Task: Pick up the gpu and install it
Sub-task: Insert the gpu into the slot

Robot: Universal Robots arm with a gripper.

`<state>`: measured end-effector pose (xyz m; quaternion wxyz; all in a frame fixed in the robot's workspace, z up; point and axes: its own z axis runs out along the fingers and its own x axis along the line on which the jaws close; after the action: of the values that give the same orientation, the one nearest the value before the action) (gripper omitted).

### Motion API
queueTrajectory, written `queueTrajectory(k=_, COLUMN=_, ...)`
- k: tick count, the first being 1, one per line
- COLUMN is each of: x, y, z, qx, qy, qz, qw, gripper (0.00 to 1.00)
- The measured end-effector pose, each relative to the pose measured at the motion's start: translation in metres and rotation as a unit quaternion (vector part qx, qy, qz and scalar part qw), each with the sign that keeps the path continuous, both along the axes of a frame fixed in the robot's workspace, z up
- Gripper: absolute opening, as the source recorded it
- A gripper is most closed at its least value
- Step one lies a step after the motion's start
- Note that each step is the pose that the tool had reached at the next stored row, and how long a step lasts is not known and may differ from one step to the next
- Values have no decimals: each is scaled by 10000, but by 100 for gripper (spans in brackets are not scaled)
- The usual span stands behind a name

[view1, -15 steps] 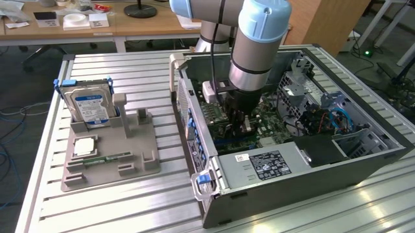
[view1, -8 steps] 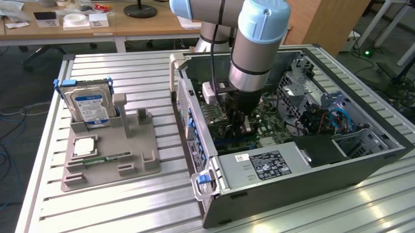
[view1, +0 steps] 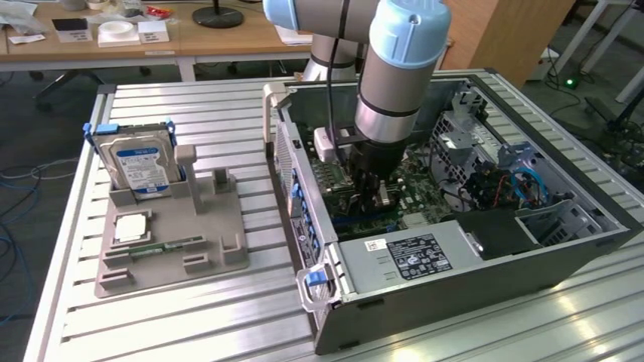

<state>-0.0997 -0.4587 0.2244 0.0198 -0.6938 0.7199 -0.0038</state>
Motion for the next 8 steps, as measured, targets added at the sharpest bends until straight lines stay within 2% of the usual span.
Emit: queueTrajectory(k=8, x=-12, y=0, z=0, qx=0, qy=-21, qz=0, qw=10000, gripper=27)
